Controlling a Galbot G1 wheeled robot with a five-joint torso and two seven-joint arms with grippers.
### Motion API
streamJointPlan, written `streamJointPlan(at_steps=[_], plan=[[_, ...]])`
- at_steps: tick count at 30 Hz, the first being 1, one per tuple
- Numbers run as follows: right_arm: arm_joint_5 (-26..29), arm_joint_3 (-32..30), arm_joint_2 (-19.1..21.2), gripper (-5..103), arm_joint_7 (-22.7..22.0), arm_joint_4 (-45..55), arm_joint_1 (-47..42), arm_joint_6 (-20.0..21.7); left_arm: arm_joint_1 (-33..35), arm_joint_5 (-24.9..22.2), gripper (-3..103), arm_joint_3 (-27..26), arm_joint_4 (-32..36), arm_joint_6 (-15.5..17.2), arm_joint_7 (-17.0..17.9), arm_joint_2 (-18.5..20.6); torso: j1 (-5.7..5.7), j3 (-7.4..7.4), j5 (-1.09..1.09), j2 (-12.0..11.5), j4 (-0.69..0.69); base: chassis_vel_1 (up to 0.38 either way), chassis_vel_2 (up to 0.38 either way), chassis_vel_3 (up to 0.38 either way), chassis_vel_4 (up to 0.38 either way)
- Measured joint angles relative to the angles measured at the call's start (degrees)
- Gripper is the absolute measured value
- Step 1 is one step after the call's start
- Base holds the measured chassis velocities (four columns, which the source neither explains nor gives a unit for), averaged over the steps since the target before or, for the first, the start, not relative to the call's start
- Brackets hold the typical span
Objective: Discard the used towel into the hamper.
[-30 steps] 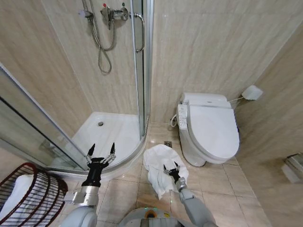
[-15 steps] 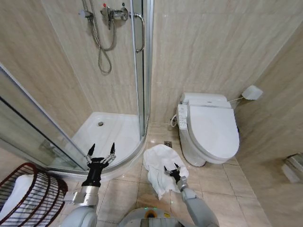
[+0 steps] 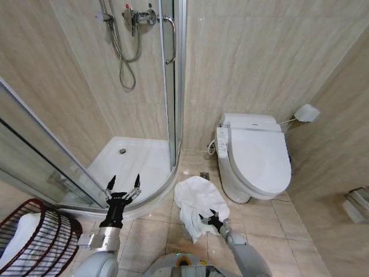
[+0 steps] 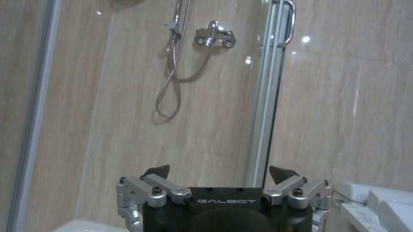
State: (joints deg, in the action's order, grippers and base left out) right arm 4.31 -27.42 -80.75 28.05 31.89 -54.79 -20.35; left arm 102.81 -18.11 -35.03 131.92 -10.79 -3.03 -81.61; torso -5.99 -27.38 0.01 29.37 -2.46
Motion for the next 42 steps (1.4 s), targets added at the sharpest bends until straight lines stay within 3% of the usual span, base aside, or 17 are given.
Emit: streamJointPlan(at_steps=[11, 13, 23, 28, 30, 33, 35, 42], plan=[[-3.0, -0.6, 0.0, 100, -4.1, -7.1, 5.0, 1.0, 0.0, 0.0, 100, 0.0, 0.0, 0.0, 0.0, 0.0, 0.00, 0.00, 0.00, 0.0, -0.01, 0.000, 0.000, 0.000, 0.000], [-6.5, -1.3, 0.2, 100, -4.4, -8.0, 5.6, 1.1, 0.0, 0.0, 100, 0.0, 0.0, 0.0, 0.0, 0.0, 0.00, 0.00, -0.01, 0.0, 0.00, 0.000, 0.000, 0.000, 0.000], [-13.4, -1.6, 0.4, 100, -3.4, -10.5, 7.3, -1.0, 0.0, 0.0, 100, 0.0, 0.0, 0.0, 0.0, 0.0, 0.00, 0.00, -0.01, 0.0, 0.00, 0.000, 0.000, 0.000, 0.000], [-17.6, -6.3, -0.9, 103, -5.5, -10.6, 7.9, 0.4, 0.0, 0.0, 100, 0.0, 0.0, 0.0, 0.0, 0.0, 0.00, 0.00, 0.00, 0.0, 0.00, 0.000, 0.000, 0.000, 0.000], [-23.2, -10.4, -1.4, 97, -6.0, -10.9, 8.6, 0.4, 0.0, 0.0, 100, 0.0, 0.0, 0.0, 0.0, 0.0, 0.00, 0.00, -0.01, 0.0, -0.01, 0.000, 0.000, 0.000, 0.000], [-27.5, -12.7, -1.3, 90, -6.1, -11.5, 8.9, -0.9, 0.0, 0.0, 100, 0.0, 0.0, 0.0, 0.0, 0.0, 0.00, 0.00, -0.01, 0.0, 0.00, 0.000, 0.000, 0.000, 0.000], [-28.5, -13.5, -1.2, 90, -6.2, -11.9, 9.1, -1.5, 0.0, 0.0, 100, 0.0, 0.0, 0.0, 0.0, 0.0, 0.00, 0.00, -0.01, 0.0, 0.00, 0.000, 0.000, 0.000, 0.000], [-27.1, -13.9, -0.5, 70, -6.4, -14.0, 9.2, -3.3, 0.0, 0.0, 100, 0.0, 0.0, 0.0, 0.0, 0.0, 0.00, 0.00, 0.00, 0.0, 0.00, 0.000, 0.000, 0.000, 0.000]])
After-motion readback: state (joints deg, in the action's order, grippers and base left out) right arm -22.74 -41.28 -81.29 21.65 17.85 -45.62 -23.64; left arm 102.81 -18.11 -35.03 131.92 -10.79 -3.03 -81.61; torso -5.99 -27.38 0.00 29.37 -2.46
